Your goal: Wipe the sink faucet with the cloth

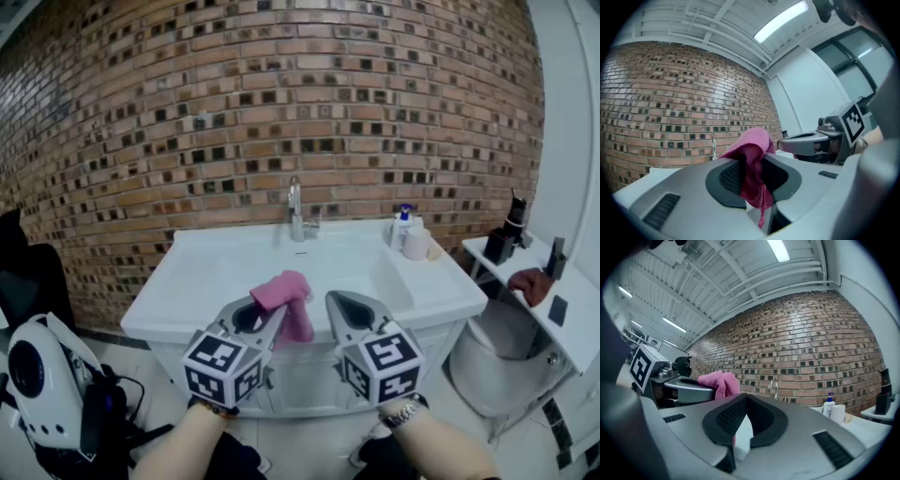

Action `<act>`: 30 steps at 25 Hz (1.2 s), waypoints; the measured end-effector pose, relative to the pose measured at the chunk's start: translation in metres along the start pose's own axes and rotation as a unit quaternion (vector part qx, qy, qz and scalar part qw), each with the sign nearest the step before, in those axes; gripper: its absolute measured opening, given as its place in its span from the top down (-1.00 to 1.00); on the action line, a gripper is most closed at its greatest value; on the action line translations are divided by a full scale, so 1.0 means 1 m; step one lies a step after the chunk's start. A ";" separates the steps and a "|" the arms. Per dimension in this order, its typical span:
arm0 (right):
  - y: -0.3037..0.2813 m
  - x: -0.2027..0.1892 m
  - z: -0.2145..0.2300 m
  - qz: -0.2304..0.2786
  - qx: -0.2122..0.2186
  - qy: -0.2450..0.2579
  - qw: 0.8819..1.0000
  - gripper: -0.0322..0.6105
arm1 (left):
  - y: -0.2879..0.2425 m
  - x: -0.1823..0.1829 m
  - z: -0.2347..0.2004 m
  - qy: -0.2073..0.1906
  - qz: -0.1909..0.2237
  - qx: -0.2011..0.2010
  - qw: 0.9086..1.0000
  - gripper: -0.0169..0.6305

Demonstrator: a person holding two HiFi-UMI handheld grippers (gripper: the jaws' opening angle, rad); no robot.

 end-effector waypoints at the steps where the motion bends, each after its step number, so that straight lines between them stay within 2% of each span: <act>1: -0.006 -0.004 0.005 0.000 0.001 0.000 1.000 0.87 | -0.006 -0.002 -0.004 -0.001 0.002 0.000 1.000 0.68; 8: -0.051 -0.019 0.035 0.003 -0.004 0.003 1.000 0.87 | -0.046 -0.014 -0.039 -0.007 0.005 0.005 1.000 0.68; 20: -0.142 -0.035 0.066 0.014 0.015 0.004 1.000 0.86 | -0.105 -0.024 -0.109 -0.024 0.011 0.016 1.000 0.68; 30: -0.182 -0.060 0.094 0.004 0.008 0.001 1.000 0.87 | -0.148 -0.038 -0.155 -0.020 0.011 0.016 1.000 0.68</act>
Point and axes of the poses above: the fingertips, and each gripper's own axes: y backward along the fingers, z to its right, x out of its top, the point moved 6 cm from there along y, backward along the fingers, and after that the axes turned 15 degrees about z, right-handed, at the moved point
